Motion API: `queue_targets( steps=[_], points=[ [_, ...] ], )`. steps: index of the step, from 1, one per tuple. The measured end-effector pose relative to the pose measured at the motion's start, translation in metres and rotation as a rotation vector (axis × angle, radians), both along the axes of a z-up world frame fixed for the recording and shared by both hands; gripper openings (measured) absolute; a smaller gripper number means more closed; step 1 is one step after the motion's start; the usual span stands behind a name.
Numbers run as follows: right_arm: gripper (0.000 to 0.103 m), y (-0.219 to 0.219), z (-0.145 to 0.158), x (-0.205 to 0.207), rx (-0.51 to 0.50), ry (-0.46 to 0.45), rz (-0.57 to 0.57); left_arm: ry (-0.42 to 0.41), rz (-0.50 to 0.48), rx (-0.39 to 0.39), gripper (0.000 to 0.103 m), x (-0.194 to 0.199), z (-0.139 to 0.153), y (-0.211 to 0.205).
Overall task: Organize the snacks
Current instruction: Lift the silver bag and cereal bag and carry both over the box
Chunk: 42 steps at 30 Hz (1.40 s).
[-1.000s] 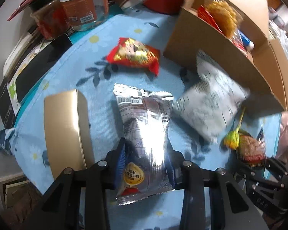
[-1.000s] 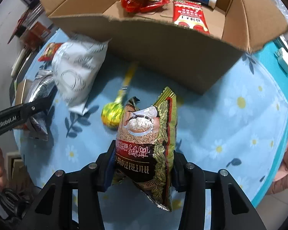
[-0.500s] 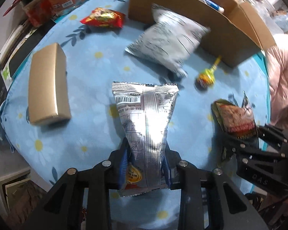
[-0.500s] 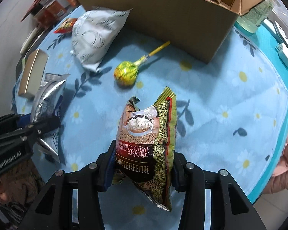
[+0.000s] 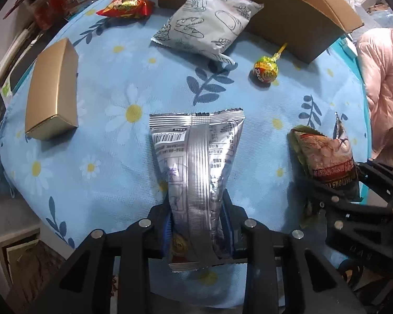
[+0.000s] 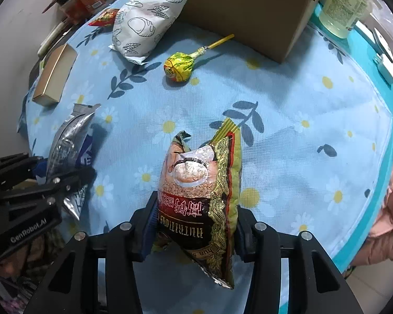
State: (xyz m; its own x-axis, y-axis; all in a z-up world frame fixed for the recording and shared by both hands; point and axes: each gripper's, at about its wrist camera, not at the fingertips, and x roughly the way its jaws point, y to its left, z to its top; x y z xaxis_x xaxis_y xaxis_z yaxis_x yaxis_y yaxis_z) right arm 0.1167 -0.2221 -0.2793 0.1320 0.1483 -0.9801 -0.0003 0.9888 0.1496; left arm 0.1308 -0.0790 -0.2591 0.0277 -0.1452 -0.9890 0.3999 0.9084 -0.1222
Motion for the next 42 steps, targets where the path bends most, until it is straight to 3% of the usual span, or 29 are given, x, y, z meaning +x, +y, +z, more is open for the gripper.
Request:
queue_targets(
  steps=[5, 10, 12, 15, 27, 42],
  points=[
    [0.059, 0.008, -0.001, -0.012, -0.041, -0.019, 0.042, -0.045, -0.012, 0.0, 0.046, -0.011, 0.0, -0.007],
    [0.056, 0.03, -0.006, -0.022, -0.097, -0.027, 0.07, -0.089, -0.024, 0.026, 0.046, -0.022, -0.003, -0.015],
    [0.051, 0.034, -0.006, -0.024, -0.11, -0.033, 0.067, -0.095, -0.024, 0.031, 0.039, -0.023, -0.002, -0.017],
    [0.045, 0.039, -0.006, -0.03, -0.092, -0.039, 0.056, -0.095, -0.033, 0.03, 0.032, -0.02, -0.001, -0.018],
    [0.041, 0.034, 0.007, -0.035, 0.044, -0.038, 0.052, -0.076, -0.057, -0.009, 0.032, -0.018, 0.026, -0.02],
    [0.041, 0.002, 0.067, -0.034, 0.1, -0.081, 0.093, -0.081, -0.033, -0.066, 0.032, -0.027, 0.075, -0.002]
  ],
)
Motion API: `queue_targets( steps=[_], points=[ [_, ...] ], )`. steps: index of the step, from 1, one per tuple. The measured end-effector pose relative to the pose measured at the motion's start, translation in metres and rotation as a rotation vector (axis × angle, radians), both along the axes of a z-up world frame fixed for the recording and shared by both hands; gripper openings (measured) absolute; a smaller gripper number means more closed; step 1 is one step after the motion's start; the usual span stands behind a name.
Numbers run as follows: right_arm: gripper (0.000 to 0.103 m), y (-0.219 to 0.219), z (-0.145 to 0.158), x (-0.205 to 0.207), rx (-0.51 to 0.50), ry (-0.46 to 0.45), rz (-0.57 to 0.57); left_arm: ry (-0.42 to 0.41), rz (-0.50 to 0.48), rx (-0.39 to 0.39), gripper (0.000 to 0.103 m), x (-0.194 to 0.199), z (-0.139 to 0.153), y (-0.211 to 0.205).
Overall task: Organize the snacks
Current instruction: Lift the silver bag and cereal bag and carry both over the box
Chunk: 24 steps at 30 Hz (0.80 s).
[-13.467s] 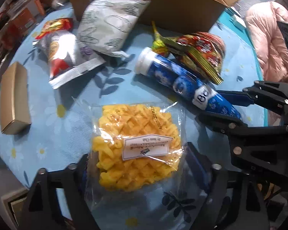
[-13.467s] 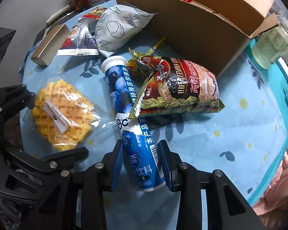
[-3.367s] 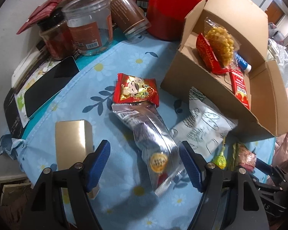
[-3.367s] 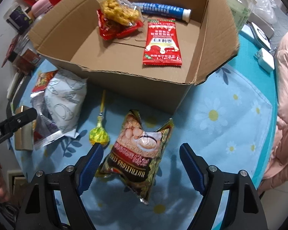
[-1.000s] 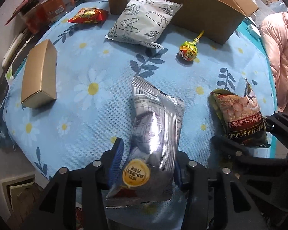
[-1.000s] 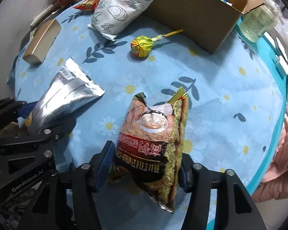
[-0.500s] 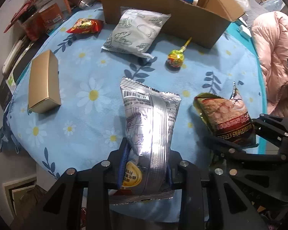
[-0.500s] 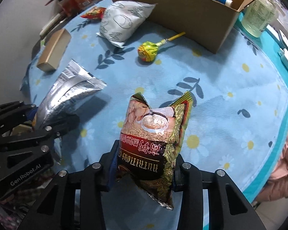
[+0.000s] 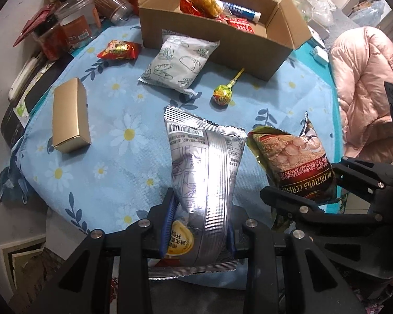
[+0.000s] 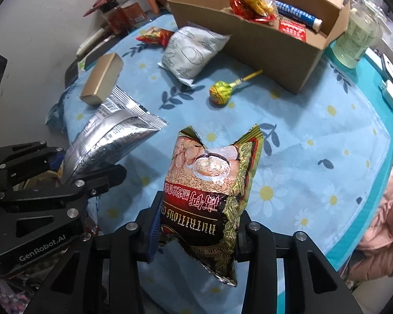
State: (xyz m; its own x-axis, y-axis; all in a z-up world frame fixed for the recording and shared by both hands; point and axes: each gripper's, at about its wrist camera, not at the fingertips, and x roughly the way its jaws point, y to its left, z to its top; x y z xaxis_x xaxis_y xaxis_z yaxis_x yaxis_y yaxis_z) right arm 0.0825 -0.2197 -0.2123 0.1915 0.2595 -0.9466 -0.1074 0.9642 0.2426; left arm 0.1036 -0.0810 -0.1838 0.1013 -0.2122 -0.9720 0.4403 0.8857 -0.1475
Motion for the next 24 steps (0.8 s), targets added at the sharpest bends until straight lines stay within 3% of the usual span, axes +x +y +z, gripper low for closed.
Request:
queue_targets(
  steps=[24],
  points=[
    [0.041, -0.022, 0.081, 0.046, 0.005, -0.178, -0.053, -0.13, -0.016, -0.087, 0.032, 0.056, 0.07, -0.022]
  ],
)
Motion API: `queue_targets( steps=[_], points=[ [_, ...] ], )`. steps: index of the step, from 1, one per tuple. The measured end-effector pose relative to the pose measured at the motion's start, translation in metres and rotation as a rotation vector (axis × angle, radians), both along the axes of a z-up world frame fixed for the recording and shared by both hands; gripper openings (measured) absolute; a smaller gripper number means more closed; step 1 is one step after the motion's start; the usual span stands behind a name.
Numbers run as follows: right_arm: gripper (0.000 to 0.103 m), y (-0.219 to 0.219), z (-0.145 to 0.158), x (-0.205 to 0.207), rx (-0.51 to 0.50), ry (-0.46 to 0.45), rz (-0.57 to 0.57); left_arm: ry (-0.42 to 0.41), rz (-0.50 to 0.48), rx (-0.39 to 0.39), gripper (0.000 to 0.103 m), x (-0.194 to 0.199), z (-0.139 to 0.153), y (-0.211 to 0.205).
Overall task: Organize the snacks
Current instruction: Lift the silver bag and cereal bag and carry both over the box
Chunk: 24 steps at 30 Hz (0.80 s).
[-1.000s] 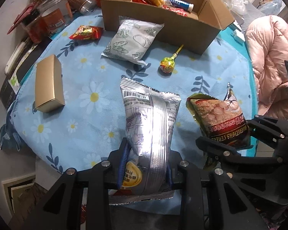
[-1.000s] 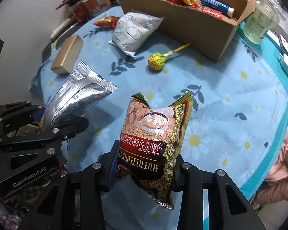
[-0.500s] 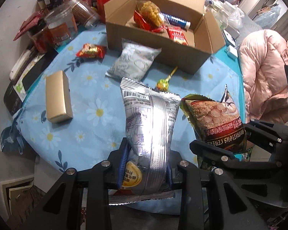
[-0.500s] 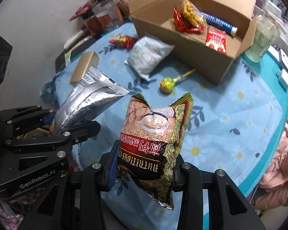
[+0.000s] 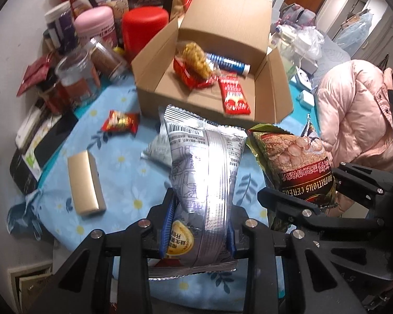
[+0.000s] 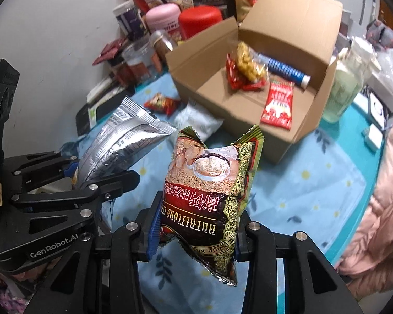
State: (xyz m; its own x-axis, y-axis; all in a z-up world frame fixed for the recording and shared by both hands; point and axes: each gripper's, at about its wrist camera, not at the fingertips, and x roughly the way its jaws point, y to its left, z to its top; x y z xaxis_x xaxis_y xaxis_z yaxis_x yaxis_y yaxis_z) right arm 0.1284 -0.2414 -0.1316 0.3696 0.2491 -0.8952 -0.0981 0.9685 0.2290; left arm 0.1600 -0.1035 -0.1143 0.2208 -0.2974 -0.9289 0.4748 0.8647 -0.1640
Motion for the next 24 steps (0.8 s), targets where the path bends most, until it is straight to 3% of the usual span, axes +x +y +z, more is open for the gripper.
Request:
queue_targets(
  steps=[24],
  points=[
    [0.041, -0.067, 0.017, 0.109, 0.01, -0.1, -0.137, -0.113, -0.101, -0.028, 0.032, 0.122, 0.012, -0.074]
  ],
)
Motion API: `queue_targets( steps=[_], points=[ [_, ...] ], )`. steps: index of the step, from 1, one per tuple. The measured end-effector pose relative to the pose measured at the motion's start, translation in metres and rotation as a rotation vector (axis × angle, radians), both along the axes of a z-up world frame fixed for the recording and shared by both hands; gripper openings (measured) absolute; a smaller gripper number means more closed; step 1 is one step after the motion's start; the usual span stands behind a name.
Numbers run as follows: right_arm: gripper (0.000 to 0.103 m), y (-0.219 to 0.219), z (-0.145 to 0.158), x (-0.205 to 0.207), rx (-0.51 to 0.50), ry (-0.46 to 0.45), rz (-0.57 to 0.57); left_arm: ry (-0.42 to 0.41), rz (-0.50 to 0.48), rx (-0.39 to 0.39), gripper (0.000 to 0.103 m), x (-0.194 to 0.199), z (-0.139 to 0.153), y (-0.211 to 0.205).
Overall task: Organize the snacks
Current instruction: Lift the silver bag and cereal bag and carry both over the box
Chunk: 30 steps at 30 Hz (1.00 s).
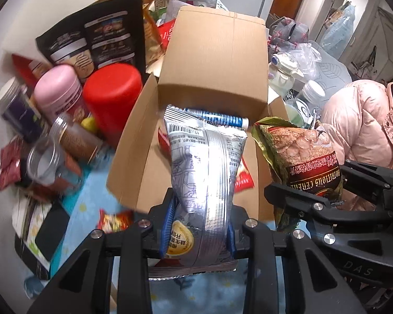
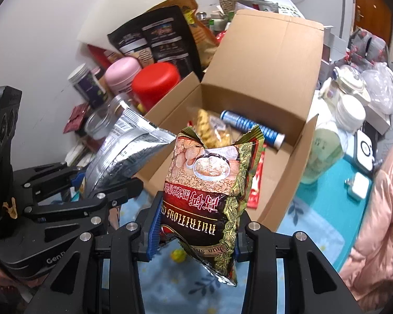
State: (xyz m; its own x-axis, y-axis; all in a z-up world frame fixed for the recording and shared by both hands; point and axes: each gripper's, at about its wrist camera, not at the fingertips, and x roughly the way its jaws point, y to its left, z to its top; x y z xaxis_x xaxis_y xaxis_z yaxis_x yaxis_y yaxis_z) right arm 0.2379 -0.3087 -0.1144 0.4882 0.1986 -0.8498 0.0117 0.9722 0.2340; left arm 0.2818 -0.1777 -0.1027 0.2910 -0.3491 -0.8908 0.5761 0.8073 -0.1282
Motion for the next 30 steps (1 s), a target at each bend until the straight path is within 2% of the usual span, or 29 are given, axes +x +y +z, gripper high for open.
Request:
queue_targets(
  steps=[10, 21, 27, 30],
  points=[
    [0.041, -0.011, -0.013, 0.044, -0.002, 0.002, 0.006, -0.015, -0.022, 0.006, 0.032, 0.045, -0.015, -0.019],
    [0.041, -0.019, -0.044, 0.083, -0.009, 0.036, 0.014, 0.021, -0.022, 0.042, 0.032, 0.084, -0.056, -0.032],
    [0.041, -0.023, -0.066, 0.102, -0.025, 0.061, -0.004, 0.04, -0.019, 0.09, 0.032, 0.101, -0.083, -0.039],
    [0.041, -0.024, -0.075, 0.108, -0.045, 0.071, -0.009, -0.032, -0.039, 0.141, 0.032, 0.103, -0.088, -0.045]
  ],
)
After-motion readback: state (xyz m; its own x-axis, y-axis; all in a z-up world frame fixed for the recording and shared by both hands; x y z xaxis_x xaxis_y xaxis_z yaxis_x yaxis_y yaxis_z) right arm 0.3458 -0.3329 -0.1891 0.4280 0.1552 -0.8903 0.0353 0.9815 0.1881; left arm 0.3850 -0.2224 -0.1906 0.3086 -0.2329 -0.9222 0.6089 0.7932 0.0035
